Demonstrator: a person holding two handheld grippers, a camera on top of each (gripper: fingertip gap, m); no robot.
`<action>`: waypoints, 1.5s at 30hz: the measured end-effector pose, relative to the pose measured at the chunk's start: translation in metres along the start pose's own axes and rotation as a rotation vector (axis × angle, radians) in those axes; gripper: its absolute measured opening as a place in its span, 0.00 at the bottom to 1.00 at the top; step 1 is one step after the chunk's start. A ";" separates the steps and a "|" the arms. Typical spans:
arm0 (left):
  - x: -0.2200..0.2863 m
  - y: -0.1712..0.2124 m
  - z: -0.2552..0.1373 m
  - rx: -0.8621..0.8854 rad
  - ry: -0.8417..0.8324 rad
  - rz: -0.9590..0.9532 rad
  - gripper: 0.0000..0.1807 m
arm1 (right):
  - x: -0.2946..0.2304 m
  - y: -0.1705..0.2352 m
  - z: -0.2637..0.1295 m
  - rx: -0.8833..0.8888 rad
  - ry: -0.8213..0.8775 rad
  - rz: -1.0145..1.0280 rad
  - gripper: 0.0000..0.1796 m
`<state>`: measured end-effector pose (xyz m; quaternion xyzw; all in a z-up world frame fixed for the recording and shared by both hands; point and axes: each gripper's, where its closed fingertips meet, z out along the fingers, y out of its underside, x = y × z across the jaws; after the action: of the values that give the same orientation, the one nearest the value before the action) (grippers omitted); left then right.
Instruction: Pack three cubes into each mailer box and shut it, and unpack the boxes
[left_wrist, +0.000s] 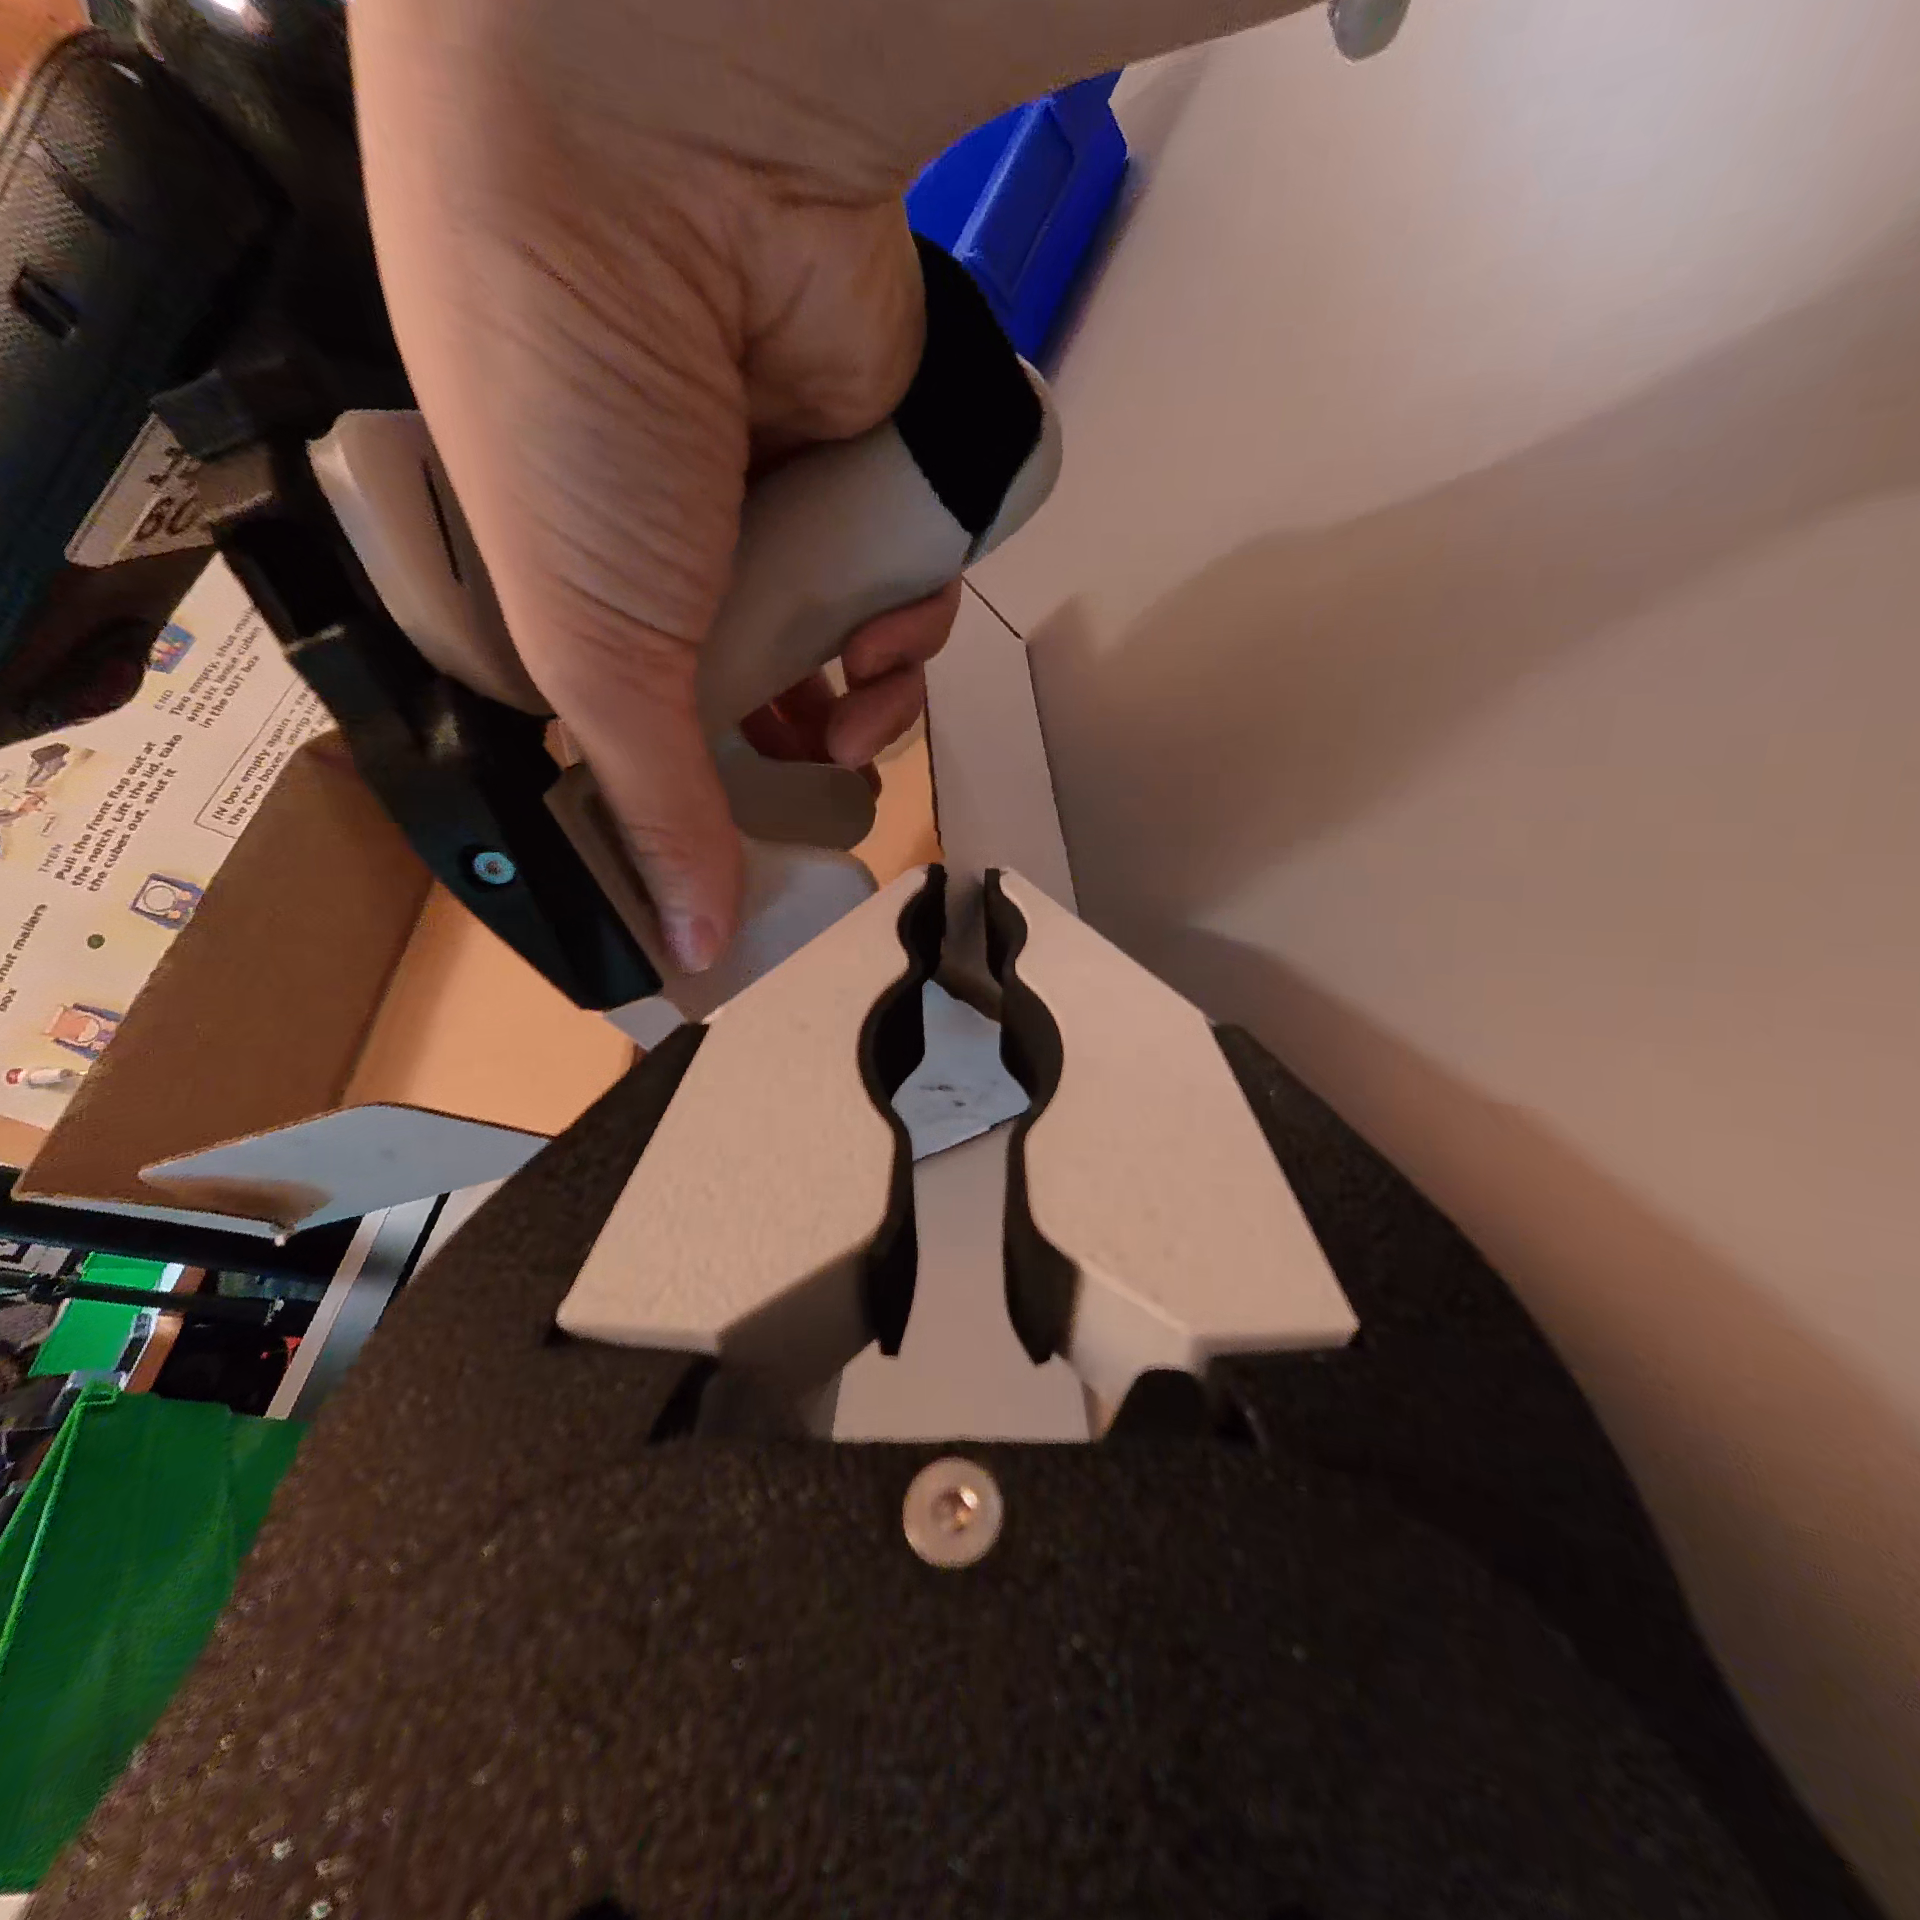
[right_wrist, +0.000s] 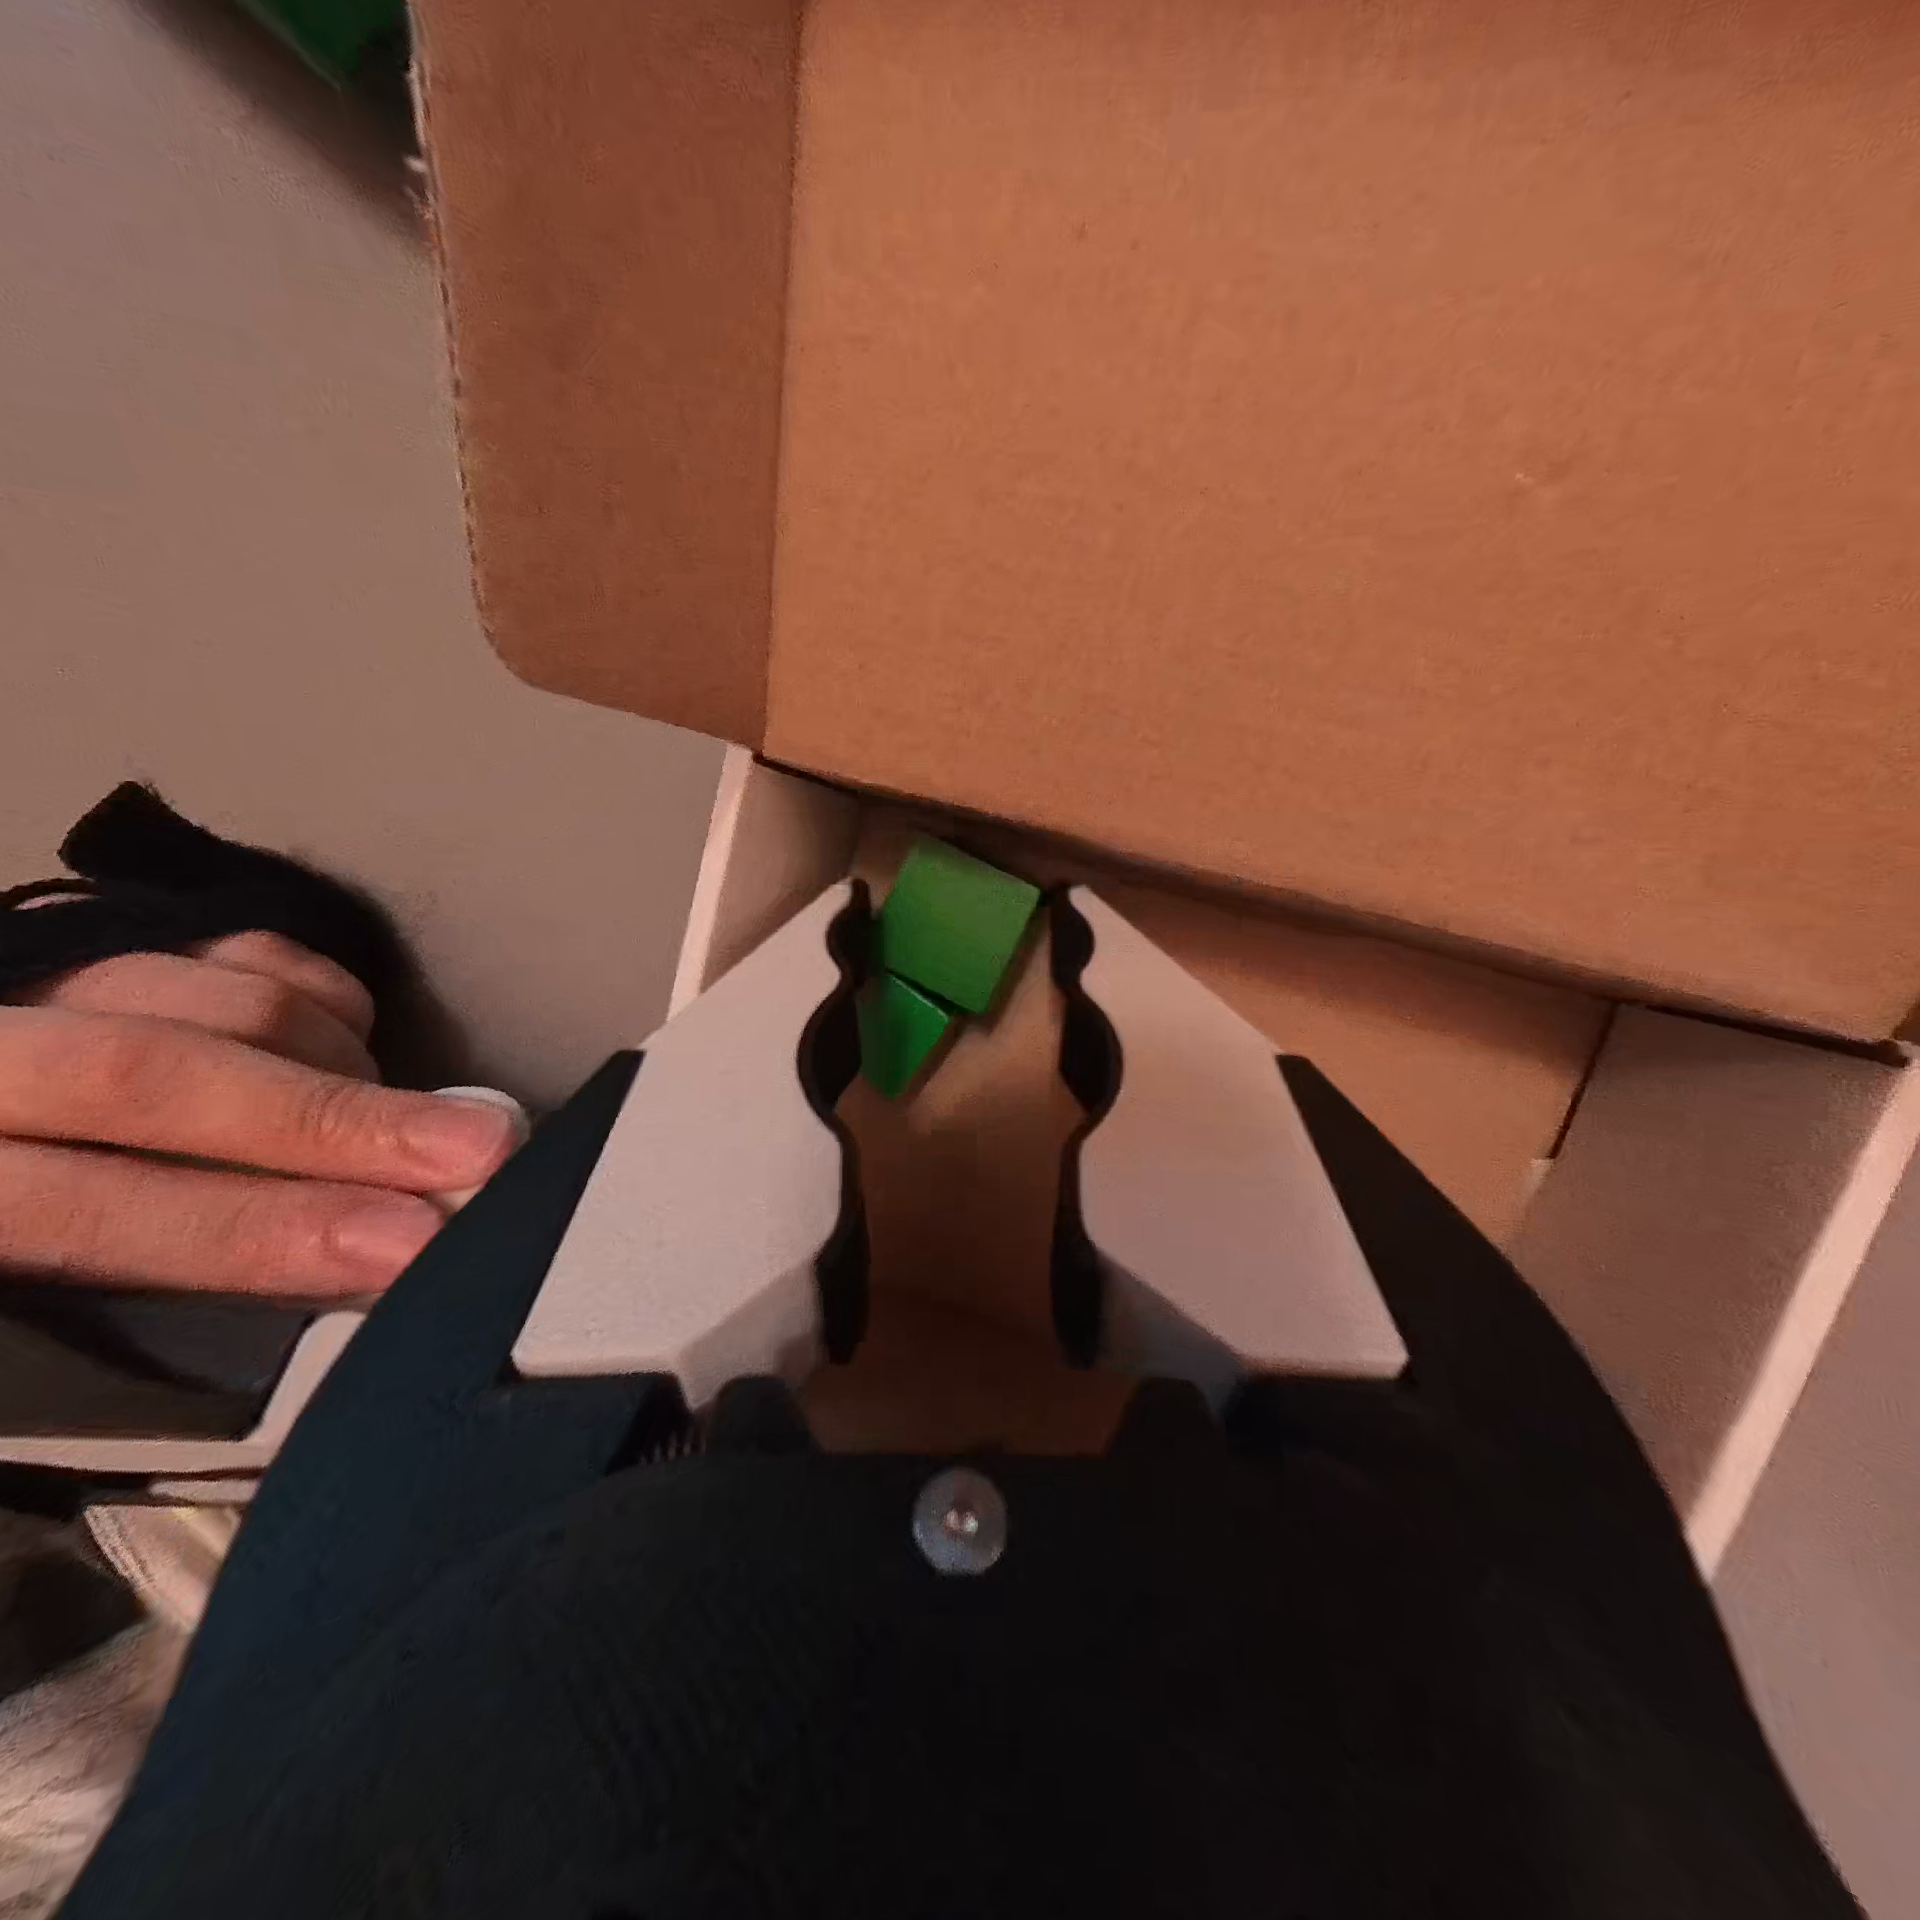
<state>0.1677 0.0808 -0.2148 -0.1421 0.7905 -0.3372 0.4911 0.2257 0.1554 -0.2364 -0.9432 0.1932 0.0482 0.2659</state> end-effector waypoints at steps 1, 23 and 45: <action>0.000 0.000 0.000 0.000 -0.002 0.002 0.03 | 0.002 0.000 0.002 0.000 0.000 -0.023 0.18; -0.001 0.000 0.001 0.009 -0.012 0.031 0.03 | 0.280 0.109 -0.214 0.056 0.504 0.335 0.17; -0.001 -0.001 0.002 0.018 -0.030 0.066 0.03 | 0.008 0.020 -0.134 0.306 0.064 -0.368 0.26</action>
<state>0.1696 0.0799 -0.2139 -0.1166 0.7843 -0.3258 0.5150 0.2241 0.0673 -0.1333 -0.9123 0.0313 -0.0610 0.4038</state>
